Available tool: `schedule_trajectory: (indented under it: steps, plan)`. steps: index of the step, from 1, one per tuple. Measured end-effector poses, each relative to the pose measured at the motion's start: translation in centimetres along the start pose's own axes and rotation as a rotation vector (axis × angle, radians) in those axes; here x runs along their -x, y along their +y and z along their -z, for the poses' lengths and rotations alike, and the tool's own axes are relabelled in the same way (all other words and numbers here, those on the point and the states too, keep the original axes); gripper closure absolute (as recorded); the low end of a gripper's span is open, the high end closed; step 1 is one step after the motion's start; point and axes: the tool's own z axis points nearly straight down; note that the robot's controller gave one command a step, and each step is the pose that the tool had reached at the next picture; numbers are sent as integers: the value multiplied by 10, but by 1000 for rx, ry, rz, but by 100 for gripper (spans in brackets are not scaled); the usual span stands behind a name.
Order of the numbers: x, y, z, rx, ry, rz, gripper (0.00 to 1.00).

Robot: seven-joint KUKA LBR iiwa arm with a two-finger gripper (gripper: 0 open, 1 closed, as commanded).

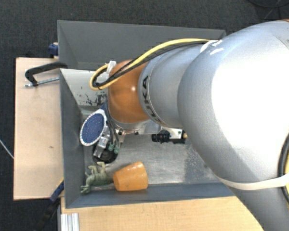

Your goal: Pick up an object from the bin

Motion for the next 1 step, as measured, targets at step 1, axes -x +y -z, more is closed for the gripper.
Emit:
schedule_trajectory:
  steps: [1]
  plan:
    - [3,16,134,-6,-2,-2,100]
